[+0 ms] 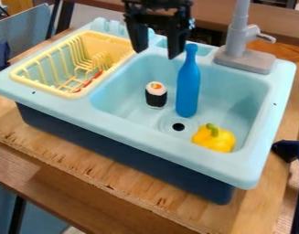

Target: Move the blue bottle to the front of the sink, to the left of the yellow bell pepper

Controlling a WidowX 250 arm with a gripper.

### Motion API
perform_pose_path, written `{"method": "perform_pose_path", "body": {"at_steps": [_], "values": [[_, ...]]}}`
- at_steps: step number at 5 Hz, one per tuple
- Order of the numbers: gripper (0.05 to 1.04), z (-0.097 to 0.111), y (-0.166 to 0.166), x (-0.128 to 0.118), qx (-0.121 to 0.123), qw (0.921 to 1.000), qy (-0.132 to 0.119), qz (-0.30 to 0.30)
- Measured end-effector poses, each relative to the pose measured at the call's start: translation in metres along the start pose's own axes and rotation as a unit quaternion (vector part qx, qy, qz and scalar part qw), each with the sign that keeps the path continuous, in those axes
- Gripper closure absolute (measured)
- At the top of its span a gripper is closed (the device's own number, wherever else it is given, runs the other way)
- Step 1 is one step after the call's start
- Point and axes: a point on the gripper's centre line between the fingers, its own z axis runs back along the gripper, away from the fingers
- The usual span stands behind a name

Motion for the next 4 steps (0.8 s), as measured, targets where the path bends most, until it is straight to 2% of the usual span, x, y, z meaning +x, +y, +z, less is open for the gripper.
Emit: {"method": "perform_pose_path", "body": {"at_steps": [1, 2, 3, 4], "values": [[0.083, -0.01, -0.011, 0.007, -0.007, 0.9998, 0.012, -0.012], [0.083, -0.013, -0.015, 0.005, -0.017, 0.9997, 0.013, -0.012], [0.083, -0.005, -0.025, 0.002, -0.027, 0.9994, -0.005, -0.021], [0.083, -0.014, -0.028, 0.009, -0.023, 0.9993, 0.008, -0.029]]}}
